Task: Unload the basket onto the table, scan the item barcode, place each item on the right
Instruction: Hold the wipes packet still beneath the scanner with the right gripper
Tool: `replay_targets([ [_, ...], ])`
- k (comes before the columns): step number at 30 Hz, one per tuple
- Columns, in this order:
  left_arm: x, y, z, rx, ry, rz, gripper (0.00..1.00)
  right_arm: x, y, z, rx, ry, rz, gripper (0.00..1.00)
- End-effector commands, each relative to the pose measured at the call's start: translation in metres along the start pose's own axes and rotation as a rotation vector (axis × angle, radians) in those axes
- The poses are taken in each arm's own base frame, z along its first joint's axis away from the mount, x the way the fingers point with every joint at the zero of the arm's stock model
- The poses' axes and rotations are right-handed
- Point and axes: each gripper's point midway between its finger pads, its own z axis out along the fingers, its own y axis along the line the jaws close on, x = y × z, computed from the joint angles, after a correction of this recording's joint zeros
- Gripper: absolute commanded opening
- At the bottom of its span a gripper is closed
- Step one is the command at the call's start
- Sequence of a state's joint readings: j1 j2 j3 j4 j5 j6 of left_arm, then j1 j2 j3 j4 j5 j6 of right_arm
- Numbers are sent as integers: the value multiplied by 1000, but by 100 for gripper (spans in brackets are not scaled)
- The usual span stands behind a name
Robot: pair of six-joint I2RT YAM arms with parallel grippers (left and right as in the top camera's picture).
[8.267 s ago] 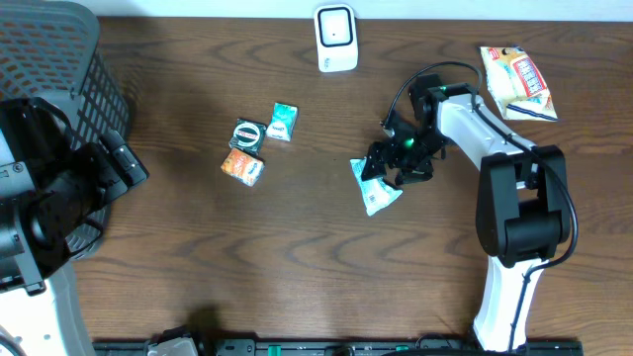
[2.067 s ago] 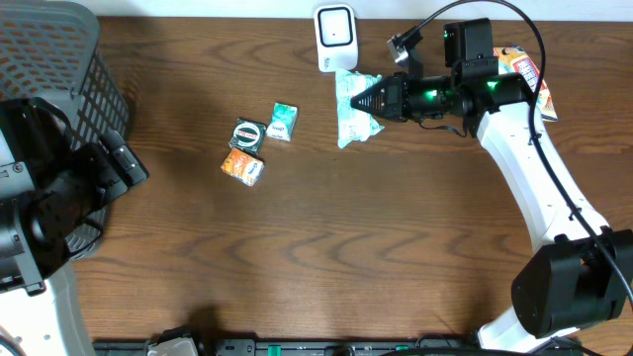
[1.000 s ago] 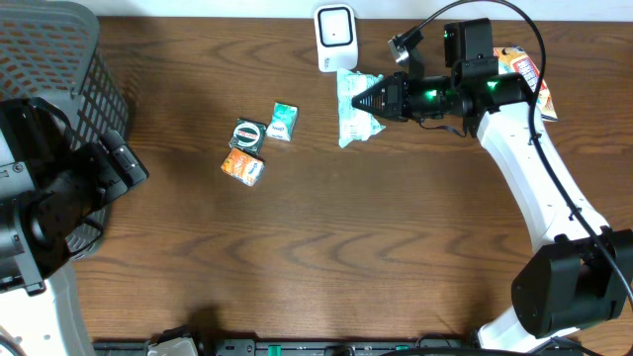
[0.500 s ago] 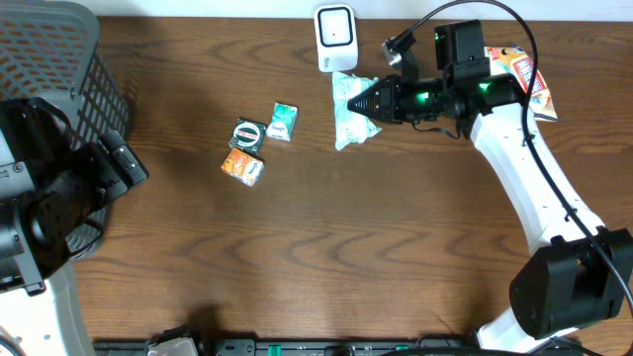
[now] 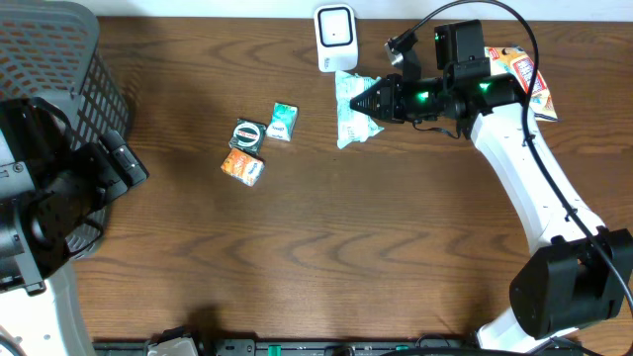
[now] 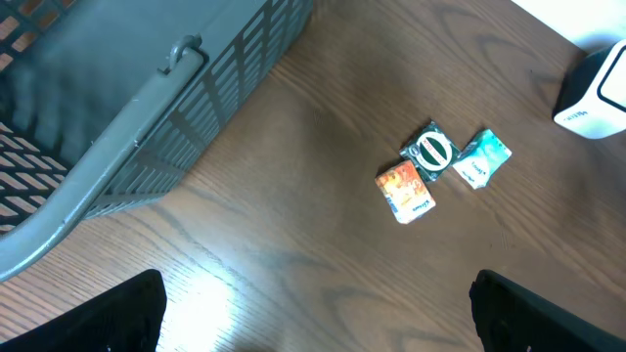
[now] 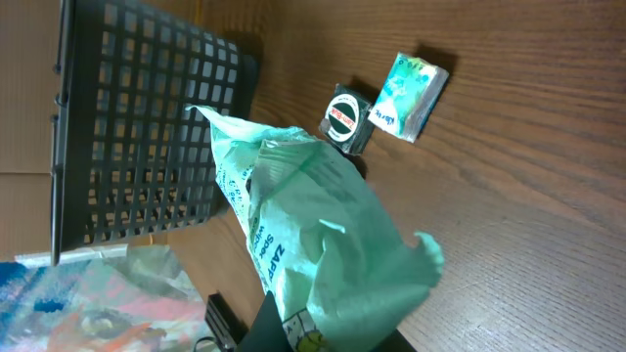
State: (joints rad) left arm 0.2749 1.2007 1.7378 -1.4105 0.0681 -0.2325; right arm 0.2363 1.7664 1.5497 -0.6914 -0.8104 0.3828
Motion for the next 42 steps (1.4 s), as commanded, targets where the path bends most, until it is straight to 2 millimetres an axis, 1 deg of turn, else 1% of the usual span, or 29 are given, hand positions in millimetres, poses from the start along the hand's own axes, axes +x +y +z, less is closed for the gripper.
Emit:
replay_targets([
  [1,1,3,2,-15,8,-6,98,-4,11,-4,-9,-15,-20,1],
  [5,1,3,2,-15,8,-6,98,-5,7,-4,15,-24,-19,1],
  [18,1,3,2,-15,8,-6,98,-5,6,-4,17,-25,-20,1],
  [26,1,3,2,-15,8,-6,98,-7,-1,-4,61,-37,-13,1],
  [42,1,3,2,-15,8,-6,98,-7,-2,-4,65,-37,-13,1],
])
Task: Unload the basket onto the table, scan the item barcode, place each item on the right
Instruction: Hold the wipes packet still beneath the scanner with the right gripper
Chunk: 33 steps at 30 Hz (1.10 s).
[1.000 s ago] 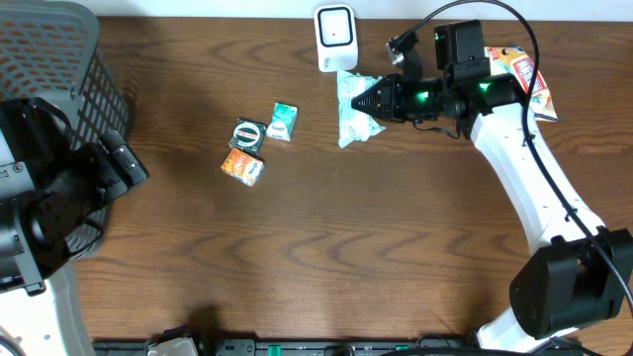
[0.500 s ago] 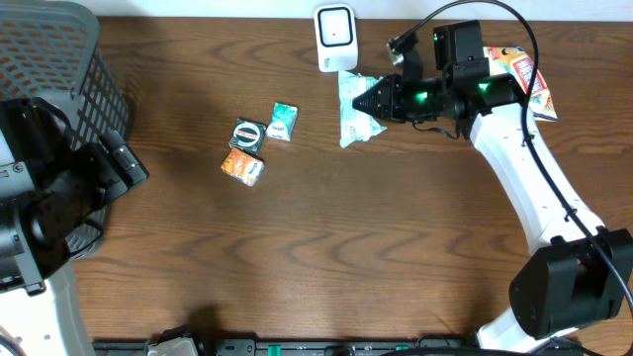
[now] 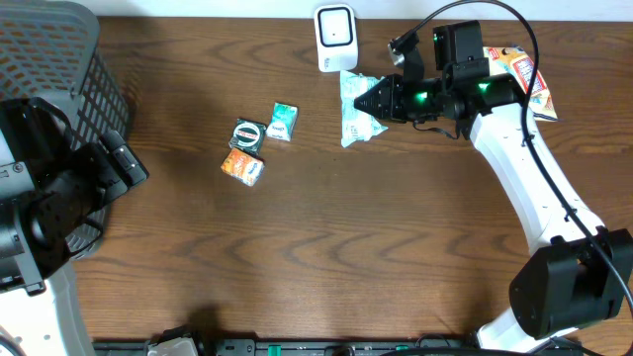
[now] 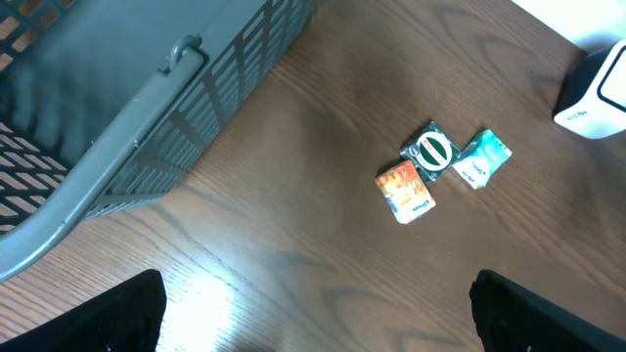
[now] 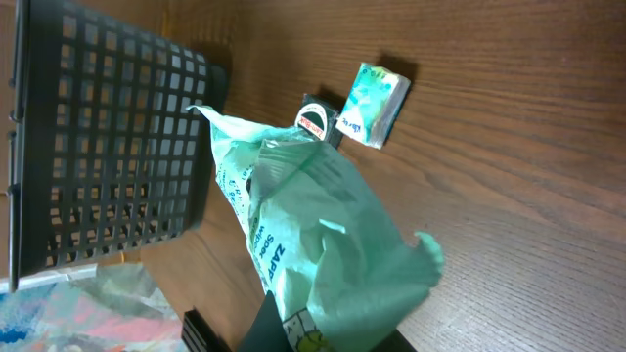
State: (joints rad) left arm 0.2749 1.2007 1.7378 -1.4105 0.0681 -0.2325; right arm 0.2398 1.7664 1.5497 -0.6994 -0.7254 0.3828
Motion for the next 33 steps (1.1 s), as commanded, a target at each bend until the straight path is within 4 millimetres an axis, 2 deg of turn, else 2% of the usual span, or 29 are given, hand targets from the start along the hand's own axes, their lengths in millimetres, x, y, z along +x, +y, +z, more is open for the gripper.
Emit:
replay_targets([
  [1,1,3,2,-15,8,-6,98,-4,11,-5,-15,-14,-16,1],
  [5,1,3,2,-15,8,-6,98,-3,10,-5,-14,-14,-15,1],
  [11,1,3,2,-15,8,-6,98,-3,-1,-4,39,-21,-3,1],
  [33,1,3,2,-15,8,-6,98,-1,-2,1,74,-24,-14,1],
])
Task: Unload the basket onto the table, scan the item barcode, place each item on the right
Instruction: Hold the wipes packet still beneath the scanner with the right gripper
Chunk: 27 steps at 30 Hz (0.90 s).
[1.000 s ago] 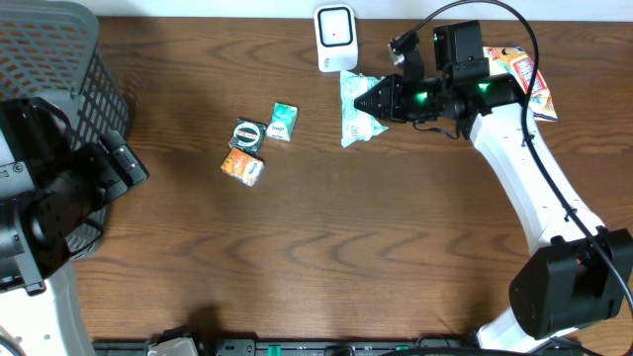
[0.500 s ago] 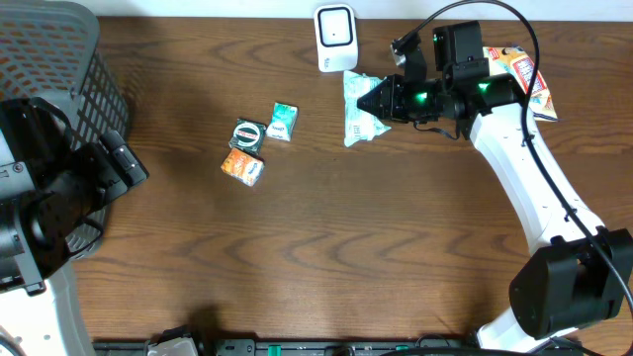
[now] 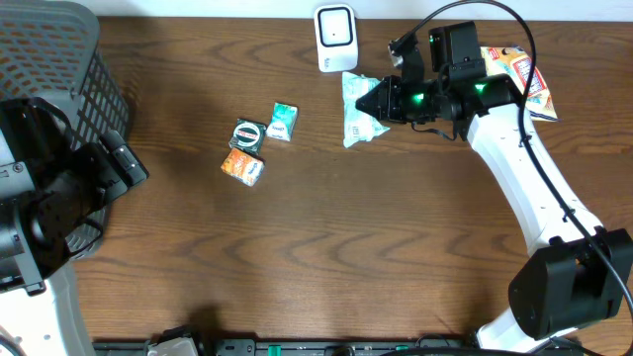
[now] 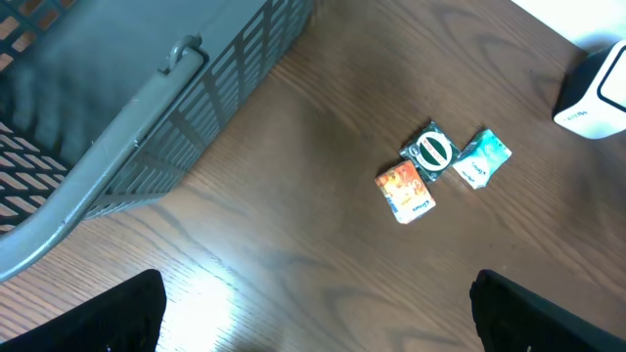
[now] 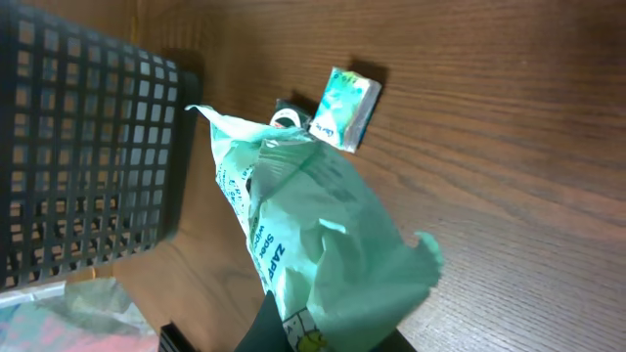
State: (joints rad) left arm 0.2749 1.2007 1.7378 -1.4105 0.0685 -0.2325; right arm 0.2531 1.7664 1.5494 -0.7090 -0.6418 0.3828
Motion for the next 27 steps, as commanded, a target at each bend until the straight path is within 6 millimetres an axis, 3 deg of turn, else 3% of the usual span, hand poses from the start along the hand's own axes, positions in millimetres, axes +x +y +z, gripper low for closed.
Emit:
replay_targets([
  [1,1,4,2,-16,8,-6,98,-1,7,-3,-2,-10,-12,1],
  [27,1,4,2,-16,8,-6,98,1,7,0,21,-10,-18,1],
])
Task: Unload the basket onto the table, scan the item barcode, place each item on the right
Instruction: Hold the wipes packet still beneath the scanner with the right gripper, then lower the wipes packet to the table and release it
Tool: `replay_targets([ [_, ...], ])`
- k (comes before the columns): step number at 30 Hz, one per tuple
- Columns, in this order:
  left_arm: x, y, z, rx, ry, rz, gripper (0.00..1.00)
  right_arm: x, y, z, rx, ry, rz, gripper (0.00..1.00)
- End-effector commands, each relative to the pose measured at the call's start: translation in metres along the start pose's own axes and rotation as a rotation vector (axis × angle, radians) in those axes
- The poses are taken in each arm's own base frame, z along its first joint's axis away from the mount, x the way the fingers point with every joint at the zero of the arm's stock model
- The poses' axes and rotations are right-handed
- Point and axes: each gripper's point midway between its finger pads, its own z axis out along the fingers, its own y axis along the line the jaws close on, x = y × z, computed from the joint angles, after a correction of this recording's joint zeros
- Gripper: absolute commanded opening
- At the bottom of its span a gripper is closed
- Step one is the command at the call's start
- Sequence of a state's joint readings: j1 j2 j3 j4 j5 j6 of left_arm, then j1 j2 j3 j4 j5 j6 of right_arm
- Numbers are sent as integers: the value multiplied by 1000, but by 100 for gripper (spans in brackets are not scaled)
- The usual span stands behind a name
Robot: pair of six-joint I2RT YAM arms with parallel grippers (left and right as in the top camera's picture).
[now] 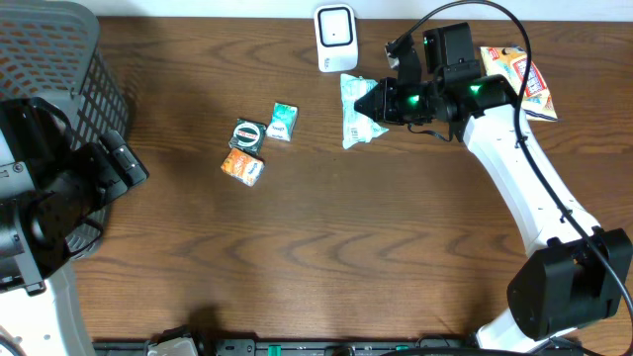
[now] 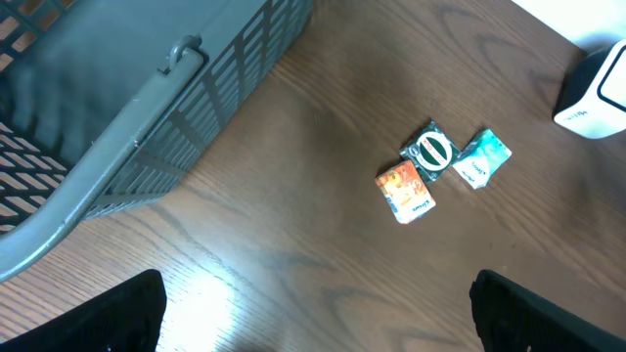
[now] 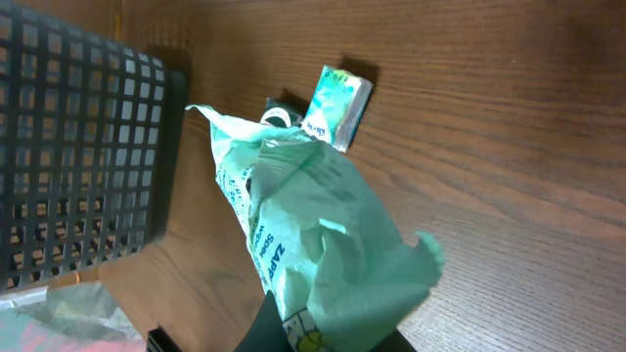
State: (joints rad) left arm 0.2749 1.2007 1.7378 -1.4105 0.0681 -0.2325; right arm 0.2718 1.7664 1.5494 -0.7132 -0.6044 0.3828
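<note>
My right gripper (image 1: 374,103) is shut on a pale green crinkled bag (image 1: 355,109), held just below the white barcode scanner (image 1: 334,38) at the table's back edge. In the right wrist view the green bag (image 3: 313,235) fills the middle, with printed text on its side and the gripper (image 3: 328,337) pinching its lower end. My left gripper (image 2: 313,332) is open, its dark fingertips (image 2: 117,313) wide apart low over bare wood at the table's left side.
Three small packets lie together left of centre: an orange one (image 1: 242,166), a round-labelled dark one (image 1: 247,133) and a teal one (image 1: 282,122). A grey mesh basket (image 1: 59,59) stands at the far left. A red-and-white snack bag (image 1: 519,74) lies at the back right.
My right gripper has shifted slightly left and toward the scanner with the green bag, tilting a little. The left arm has not moved.
My right gripper held the green bag just right of and below the scanner throughout. Over the moments it edged a little upward and turned at the wrist, changing the bag's angle near the scanner. The left gripper stayed open and still.
</note>
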Motion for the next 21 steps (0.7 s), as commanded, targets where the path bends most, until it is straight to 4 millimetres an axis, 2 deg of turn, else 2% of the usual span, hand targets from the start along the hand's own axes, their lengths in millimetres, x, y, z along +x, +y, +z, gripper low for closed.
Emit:
replay_targets([
  [1,1,3,2,-15,8,-6,98,-2,7,-4,-8,-12,-8,1],
  [11,1,3,2,-15,8,-6,98,-2,1,-4,25,-18,-5,1],
  [13,1,3,2,-15,8,-6,98,-3,-6,-3,76,-31,-7,1],
  [15,1,3,2,-15,8,-6,98,-5,-26,-3,230,-66,-12,1],
  [17,1,3,2,-15,7,-6,98,-6,-57,-8,481,-117,-7,1],
  [21,1,3,2,-15,8,-6,98,0,-82,-10,791,-154,-87,1],
])
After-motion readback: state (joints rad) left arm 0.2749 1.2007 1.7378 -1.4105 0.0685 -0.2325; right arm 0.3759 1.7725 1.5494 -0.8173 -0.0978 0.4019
